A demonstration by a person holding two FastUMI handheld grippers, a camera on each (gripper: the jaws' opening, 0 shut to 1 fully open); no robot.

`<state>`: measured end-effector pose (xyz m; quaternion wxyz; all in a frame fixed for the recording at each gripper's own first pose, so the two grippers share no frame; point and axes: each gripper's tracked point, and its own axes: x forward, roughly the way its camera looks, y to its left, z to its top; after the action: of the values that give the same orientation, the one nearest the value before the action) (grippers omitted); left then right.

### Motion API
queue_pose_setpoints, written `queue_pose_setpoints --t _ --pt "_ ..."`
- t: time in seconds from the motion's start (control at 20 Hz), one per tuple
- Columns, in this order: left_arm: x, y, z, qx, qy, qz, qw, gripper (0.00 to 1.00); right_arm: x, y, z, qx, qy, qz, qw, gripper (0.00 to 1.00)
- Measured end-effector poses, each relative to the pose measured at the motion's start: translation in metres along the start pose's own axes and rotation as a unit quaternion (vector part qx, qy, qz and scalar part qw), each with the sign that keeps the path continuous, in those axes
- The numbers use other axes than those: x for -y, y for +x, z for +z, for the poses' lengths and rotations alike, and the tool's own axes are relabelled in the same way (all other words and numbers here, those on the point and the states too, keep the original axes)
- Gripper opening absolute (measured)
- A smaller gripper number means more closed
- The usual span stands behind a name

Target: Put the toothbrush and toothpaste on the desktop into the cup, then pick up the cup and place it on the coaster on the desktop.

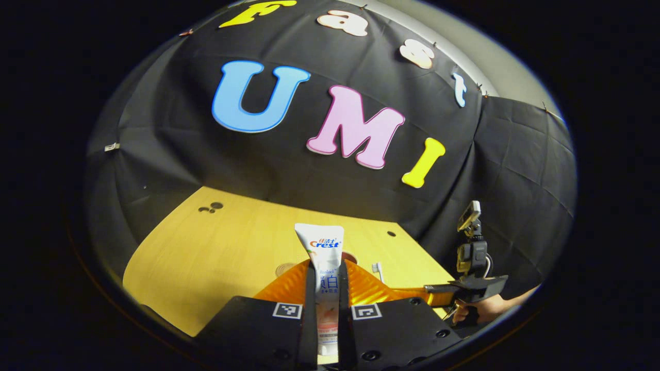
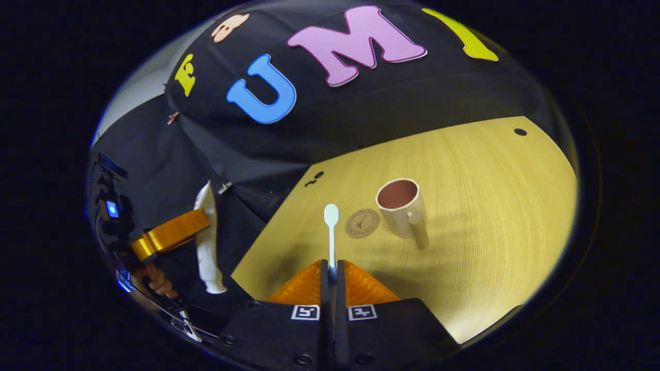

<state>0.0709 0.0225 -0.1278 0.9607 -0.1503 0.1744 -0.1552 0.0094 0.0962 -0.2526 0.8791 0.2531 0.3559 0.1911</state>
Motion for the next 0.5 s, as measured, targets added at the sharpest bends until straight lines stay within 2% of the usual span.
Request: queue_pose_setpoints --t 0.25,0.35,0.5 --pt "0.038 0.071 0.028 0.038 -0.005 -0.028 0.999 0.2 0.009 -0.043 0.038 0.021 0.004 0.035 0.999 0.05" --pt "0.05 0.097 0.039 0.057 -0.024 -0.04 0.997 0.2 0.017 -0.056 0.043 0.018 -0.004 0.043 0.999 0.05" --pt "0.05 0.132 0.047 0.079 -0.047 -0.036 0.995 0.2 0.031 -0.064 0.049 0.013 -0.001 0.056 0.998 0.05"
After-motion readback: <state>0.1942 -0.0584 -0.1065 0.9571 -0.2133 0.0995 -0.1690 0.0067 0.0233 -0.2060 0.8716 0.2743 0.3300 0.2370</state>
